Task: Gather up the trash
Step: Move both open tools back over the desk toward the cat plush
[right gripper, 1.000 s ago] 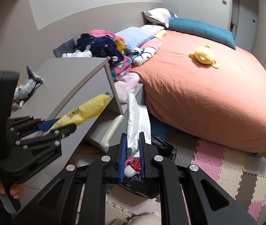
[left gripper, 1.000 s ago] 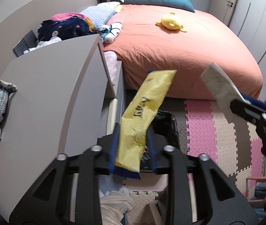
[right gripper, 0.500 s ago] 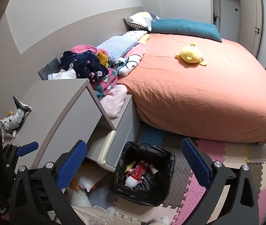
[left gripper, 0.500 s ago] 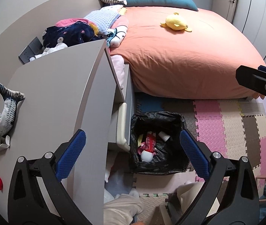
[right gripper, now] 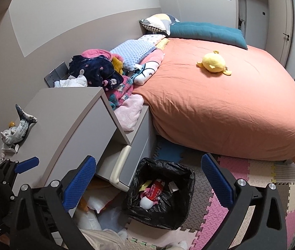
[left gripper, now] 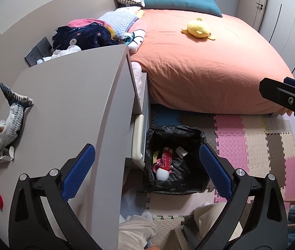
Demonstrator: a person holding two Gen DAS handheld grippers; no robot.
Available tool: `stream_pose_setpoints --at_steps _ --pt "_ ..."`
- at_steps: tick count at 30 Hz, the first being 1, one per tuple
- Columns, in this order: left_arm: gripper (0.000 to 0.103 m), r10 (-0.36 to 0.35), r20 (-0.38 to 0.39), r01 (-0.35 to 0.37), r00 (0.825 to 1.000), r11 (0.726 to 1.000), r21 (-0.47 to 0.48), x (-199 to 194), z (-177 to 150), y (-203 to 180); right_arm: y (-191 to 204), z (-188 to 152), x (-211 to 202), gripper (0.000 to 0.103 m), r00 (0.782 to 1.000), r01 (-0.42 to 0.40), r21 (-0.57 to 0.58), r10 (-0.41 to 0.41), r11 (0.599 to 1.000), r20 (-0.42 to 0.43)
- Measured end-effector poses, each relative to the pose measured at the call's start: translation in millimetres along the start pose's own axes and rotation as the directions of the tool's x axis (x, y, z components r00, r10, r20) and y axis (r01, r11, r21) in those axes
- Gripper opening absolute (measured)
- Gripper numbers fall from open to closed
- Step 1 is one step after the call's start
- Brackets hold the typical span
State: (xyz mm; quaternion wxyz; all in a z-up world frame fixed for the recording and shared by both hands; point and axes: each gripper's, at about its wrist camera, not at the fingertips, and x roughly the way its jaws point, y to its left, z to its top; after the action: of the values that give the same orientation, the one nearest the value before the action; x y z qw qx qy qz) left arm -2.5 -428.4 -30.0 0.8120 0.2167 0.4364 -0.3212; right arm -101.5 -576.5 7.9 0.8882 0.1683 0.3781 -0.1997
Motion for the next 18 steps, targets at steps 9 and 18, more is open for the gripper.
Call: stream_pose_setpoints --at_steps 9,18 --pt "0.097 -0.003 0.013 0.003 1.0 1.0 -0.029 -8 -6 23 31 7 0 0.101 0.998 -0.056 -0.035 0.057 0.998 0.006" --pt "0.097 0.015 0.014 -0.014 1.0 0.996 -0.084 -15 -16 61 69 11 10 0.101 0.993 -0.118 -0.06 0.117 0.991 -0.014"
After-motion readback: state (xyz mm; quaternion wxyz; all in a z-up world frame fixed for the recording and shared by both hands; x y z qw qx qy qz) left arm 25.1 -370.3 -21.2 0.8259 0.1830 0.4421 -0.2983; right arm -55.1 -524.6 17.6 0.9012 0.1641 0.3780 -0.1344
